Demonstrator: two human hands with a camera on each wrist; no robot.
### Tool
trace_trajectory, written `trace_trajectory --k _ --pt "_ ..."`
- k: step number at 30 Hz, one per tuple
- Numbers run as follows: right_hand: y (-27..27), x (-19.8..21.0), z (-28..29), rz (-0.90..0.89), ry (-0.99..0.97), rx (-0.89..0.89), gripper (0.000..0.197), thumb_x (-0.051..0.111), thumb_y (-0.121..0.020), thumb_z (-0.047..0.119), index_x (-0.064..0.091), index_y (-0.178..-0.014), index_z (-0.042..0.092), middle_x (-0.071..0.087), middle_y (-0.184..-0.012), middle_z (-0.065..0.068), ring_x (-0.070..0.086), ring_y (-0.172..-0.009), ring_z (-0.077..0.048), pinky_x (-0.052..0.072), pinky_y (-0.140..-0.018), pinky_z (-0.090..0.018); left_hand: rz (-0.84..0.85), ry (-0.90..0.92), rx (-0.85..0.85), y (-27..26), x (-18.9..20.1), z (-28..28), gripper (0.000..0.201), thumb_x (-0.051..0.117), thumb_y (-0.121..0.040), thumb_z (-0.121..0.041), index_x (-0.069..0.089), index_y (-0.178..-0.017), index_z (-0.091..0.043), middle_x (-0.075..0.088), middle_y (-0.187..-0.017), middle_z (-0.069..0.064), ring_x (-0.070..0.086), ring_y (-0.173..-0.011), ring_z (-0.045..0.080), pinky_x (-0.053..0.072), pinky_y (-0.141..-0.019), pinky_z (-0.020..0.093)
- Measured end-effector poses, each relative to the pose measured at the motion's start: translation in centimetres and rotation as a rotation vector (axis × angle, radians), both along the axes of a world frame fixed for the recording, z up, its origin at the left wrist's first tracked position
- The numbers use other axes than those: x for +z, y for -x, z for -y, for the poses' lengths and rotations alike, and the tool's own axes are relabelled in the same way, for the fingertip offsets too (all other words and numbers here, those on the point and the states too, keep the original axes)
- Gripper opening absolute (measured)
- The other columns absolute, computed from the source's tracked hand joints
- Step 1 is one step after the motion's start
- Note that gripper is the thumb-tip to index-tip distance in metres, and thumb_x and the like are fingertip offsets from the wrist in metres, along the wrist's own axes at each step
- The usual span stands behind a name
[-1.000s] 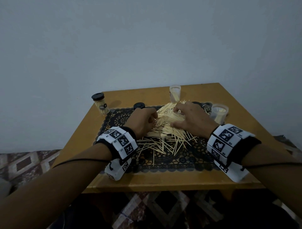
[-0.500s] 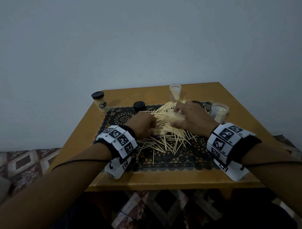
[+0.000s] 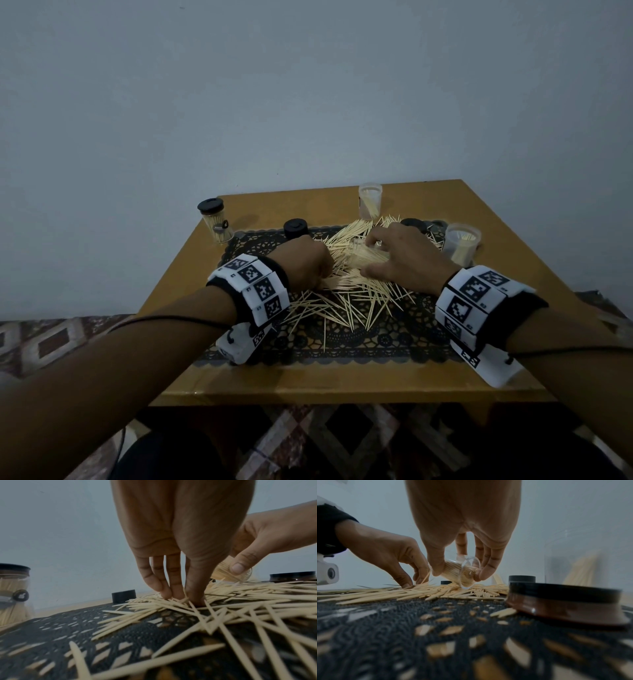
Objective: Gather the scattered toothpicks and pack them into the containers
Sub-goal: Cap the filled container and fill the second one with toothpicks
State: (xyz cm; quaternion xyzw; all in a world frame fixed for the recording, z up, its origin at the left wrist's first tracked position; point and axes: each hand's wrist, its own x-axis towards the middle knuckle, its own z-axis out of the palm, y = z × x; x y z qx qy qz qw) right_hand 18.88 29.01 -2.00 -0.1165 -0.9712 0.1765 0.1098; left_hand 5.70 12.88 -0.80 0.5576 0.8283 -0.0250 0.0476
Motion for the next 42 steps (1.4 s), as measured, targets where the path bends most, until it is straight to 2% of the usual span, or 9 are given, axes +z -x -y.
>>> trace_trajectory --k 2,14,18,20,23,26,28,34,42 --pt "0.0 0.0 0.0 0.011 -0.001 0.004 0.052 0.076 -0.077 0.047 0.058 -0.117 0.021 0.055 -0.112 -0.004 0.055 -0.103 -0.021 0.046 -0.081 -0.033 -0.001 0.02 -0.018 0.2 0.1 -0.2 0.02 0.067 -0.085 -0.011 0.058 -0.071 -0.023 0.056 -0.071 -0.006 0.055 -0.07 0.015 0.038 -0.062 0.025" --pt "0.0 0.0 0.0 0.014 0.007 -0.012 0.052 0.077 -0.075 0.047 0.059 -0.116 0.021 0.056 -0.113 -0.005 0.056 -0.104 -0.022 0.049 -0.085 -0.035 -0.006 0.022 -0.043 0.5 0.4 -0.7 0.019 0.062 -0.089 -0.016 0.057 -0.073 -0.008 0.056 -0.069 -0.001 0.052 -0.065 0.018 0.039 -0.062 0.028" --pt "0.0 0.0 0.0 -0.002 0.006 -0.026 0.052 0.078 -0.075 0.046 0.059 -0.117 0.02 0.056 -0.112 -0.005 0.055 -0.102 -0.021 0.046 -0.082 -0.033 0.029 -0.033 -0.002 1.0 0.9 -0.8 0.022 0.063 -0.089 -0.016 0.064 -0.075 0.0 0.061 -0.071 0.015 0.048 -0.061 0.023 0.046 -0.062 0.036" --pt "0.0 0.0 -0.1 -0.002 0.003 -0.036 0.052 0.077 -0.076 0.045 0.058 -0.117 0.02 0.056 -0.113 -0.006 0.055 -0.102 -0.021 0.045 -0.08 -0.032 0.021 -0.054 0.015 1.3 1.0 -0.7 0.022 0.065 -0.088 -0.018 0.065 -0.073 -0.001 0.061 -0.069 0.014 0.045 -0.06 0.019 0.045 -0.061 0.036" --pt "0.0 0.0 -0.2 0.022 -0.018 -0.048 0.053 0.078 -0.076 0.045 0.058 -0.118 0.02 0.055 -0.114 -0.007 0.054 -0.101 -0.021 0.045 -0.079 -0.031 -0.003 -0.103 0.036 1.4 1.4 -0.3 0.015 0.066 -0.089 -0.022 0.073 -0.085 -0.01 0.065 -0.074 -0.001 0.052 -0.066 0.013 0.043 -0.065 0.029" --pt "0.1 -0.1 -0.2 0.032 -0.019 -0.047 0.053 0.078 -0.075 0.046 0.058 -0.117 0.021 0.055 -0.116 -0.008 0.055 -0.1 -0.022 0.045 -0.078 -0.031 -0.004 -0.13 0.038 1.4 1.9 0.1 0.018 0.065 -0.089 -0.022 0.072 -0.103 -0.014 0.068 -0.094 0.0 0.058 -0.082 0.015 0.045 -0.074 0.027" --pt "0.1 0.0 -0.2 0.037 -0.018 -0.044 0.052 0.078 -0.075 0.046 0.058 -0.117 0.021 0.055 -0.117 -0.008 0.055 -0.102 -0.022 0.044 -0.077 -0.03 0.007 -0.118 0.017 1.3 2.2 0.4 0.02 0.065 -0.089 -0.02 0.07 -0.107 -0.013 0.065 -0.092 -0.001 0.054 -0.079 0.012 0.042 -0.072 0.026" --pt "0.0 0.1 0.0 0.05 -0.014 -0.045 0.052 0.078 -0.075 0.046 0.058 -0.116 0.022 0.055 -0.119 -0.007 0.056 -0.105 -0.022 0.047 -0.081 -0.032 0.027 -0.078 -0.019 0.7 2.8 0.0 0.022 0.065 -0.089 -0.022 0.069 -0.109 -0.013 0.06 -0.087 -0.002 0.053 -0.079 0.013 0.034 -0.068 0.023" --pt "-0.1 0.3 0.0 0.05 -0.027 -0.065 0.055 0.078 -0.076 0.045 0.057 -0.121 0.02 0.054 -0.118 -0.008 0.053 -0.101 -0.021 0.047 -0.081 -0.033 0.024 -0.15 0.037 1.0 3.1 0.6 0.019 0.065 -0.09 -0.021 0.072 -0.105 -0.013 0.069 -0.099 0.003 0.054 -0.079 0.012 0.034 -0.063 0.019"
